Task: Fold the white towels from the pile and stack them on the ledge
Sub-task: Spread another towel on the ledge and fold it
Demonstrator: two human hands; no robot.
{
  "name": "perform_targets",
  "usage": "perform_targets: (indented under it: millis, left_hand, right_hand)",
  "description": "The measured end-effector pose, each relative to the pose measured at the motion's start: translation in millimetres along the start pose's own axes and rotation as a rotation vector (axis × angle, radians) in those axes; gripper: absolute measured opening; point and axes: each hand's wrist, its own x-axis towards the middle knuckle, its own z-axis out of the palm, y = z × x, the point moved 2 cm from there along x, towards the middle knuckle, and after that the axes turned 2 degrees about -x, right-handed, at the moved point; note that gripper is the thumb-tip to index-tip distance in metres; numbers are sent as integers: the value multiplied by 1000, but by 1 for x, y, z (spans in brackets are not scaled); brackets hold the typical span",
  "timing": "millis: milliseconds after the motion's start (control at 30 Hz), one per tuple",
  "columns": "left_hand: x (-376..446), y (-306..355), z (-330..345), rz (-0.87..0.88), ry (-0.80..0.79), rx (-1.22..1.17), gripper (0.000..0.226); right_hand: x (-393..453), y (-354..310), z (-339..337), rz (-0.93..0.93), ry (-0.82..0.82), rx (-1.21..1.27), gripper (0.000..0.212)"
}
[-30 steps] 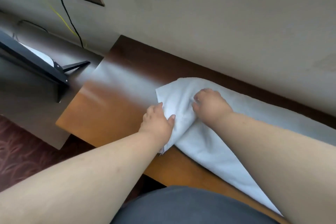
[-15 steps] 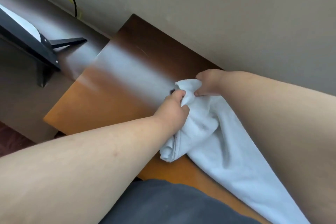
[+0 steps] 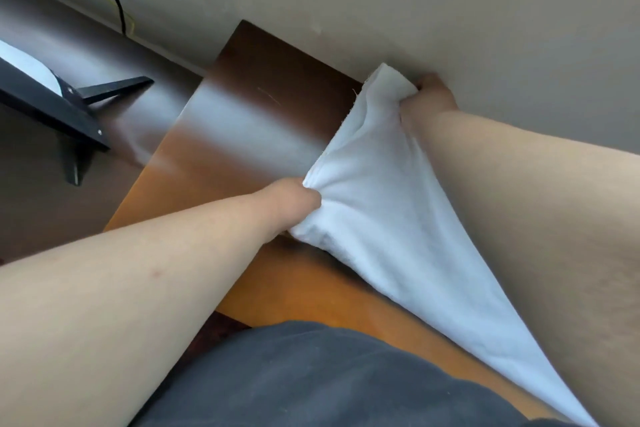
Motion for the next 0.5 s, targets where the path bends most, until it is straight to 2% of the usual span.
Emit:
perform_targets:
  millis: [100, 200, 300, 400, 500]
  left_hand:
    - [-1, -6, -17, -140, -61, 41, 26]
    - [3, -8, -28, -247, -116, 176, 30]
    - [7, -5, -37, -295, -214, 437, 33]
    - [9, -6, -47, -351, -320, 683, 36]
    - [14, -6, -51, -317, -273, 702, 41]
  right_hand:
    - [2, 0, 20, -6, -84, 76, 22]
    - [-6, 3, 29, -60, -79, 116, 39]
    - [-25, 11, 39, -171, -110, 88, 50]
    - [-47, 12, 54, -289, -204, -129, 56]
    - [-63, 6, 72, -382, -317, -397, 67]
